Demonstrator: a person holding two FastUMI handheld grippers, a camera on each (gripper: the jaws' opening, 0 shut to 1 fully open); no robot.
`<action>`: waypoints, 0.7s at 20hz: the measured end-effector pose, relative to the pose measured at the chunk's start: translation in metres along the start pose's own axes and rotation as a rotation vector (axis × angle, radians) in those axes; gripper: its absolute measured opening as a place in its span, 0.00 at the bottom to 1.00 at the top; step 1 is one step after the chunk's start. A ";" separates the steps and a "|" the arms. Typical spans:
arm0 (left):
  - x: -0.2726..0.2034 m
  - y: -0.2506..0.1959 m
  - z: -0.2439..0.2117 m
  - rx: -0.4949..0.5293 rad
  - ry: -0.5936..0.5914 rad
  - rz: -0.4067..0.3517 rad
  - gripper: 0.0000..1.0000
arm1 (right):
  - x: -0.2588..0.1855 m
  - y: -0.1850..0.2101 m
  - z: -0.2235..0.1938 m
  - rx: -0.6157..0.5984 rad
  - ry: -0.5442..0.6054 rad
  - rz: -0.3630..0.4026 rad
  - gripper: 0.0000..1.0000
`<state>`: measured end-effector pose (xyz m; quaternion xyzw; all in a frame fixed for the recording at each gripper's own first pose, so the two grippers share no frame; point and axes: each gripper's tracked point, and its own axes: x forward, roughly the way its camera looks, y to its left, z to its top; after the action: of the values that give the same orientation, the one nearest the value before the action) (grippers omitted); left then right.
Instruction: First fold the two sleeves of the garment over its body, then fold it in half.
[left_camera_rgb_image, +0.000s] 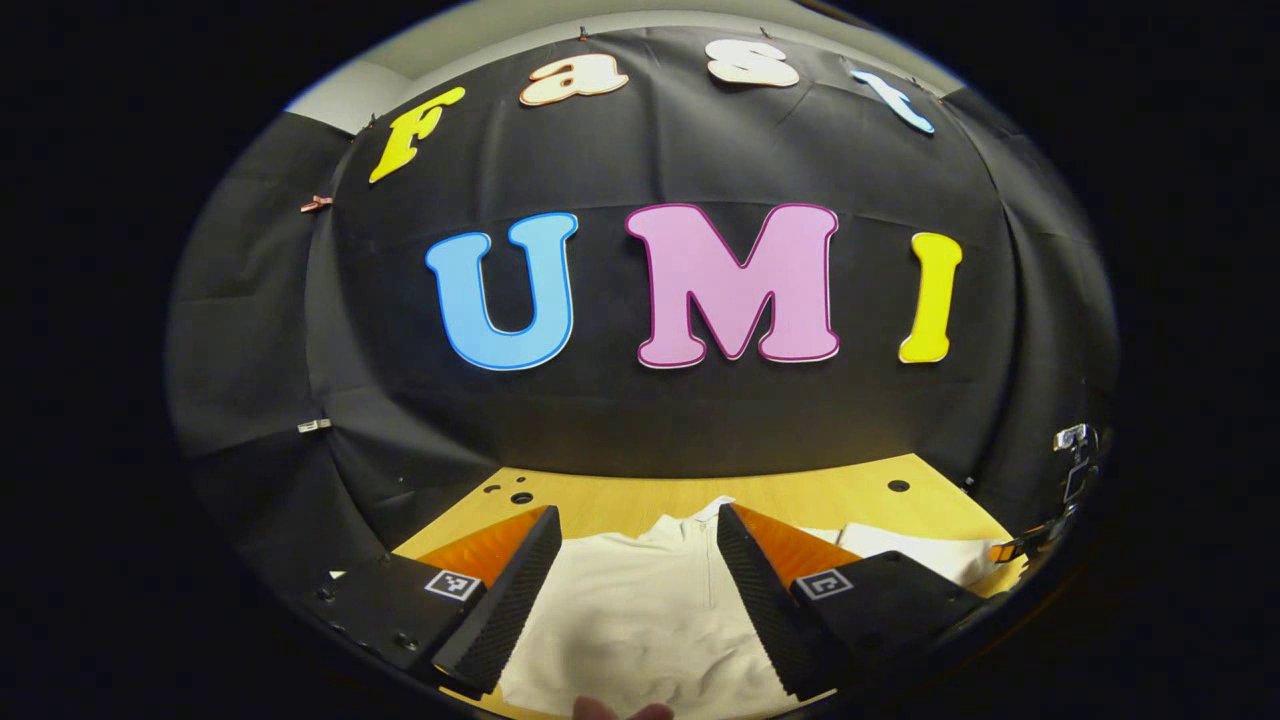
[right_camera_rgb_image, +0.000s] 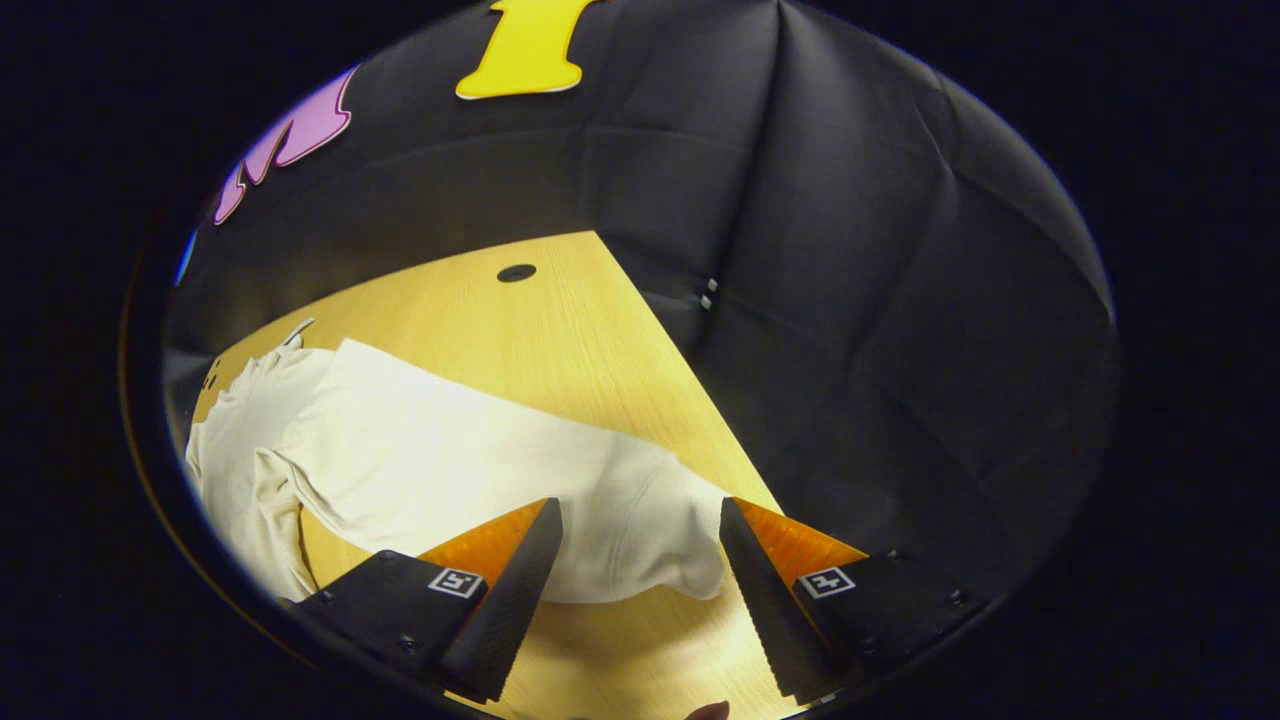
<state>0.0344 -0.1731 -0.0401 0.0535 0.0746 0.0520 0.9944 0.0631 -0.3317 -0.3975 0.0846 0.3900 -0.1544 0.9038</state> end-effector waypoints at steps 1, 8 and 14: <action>-0.001 0.000 0.002 0.011 0.000 0.008 0.99 | 0.005 -0.001 -0.005 0.001 0.019 0.004 0.98; -0.012 0.007 0.005 0.060 -0.017 0.016 0.98 | 0.015 0.010 -0.015 0.033 0.013 0.072 0.63; -0.008 0.040 0.001 0.035 -0.022 0.002 0.99 | -0.025 0.017 0.010 -0.001 -0.106 0.058 0.14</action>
<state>0.0231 -0.1342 -0.0332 0.0713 0.0644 0.0511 0.9941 0.0593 -0.3131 -0.3716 0.0872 0.3390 -0.1322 0.9274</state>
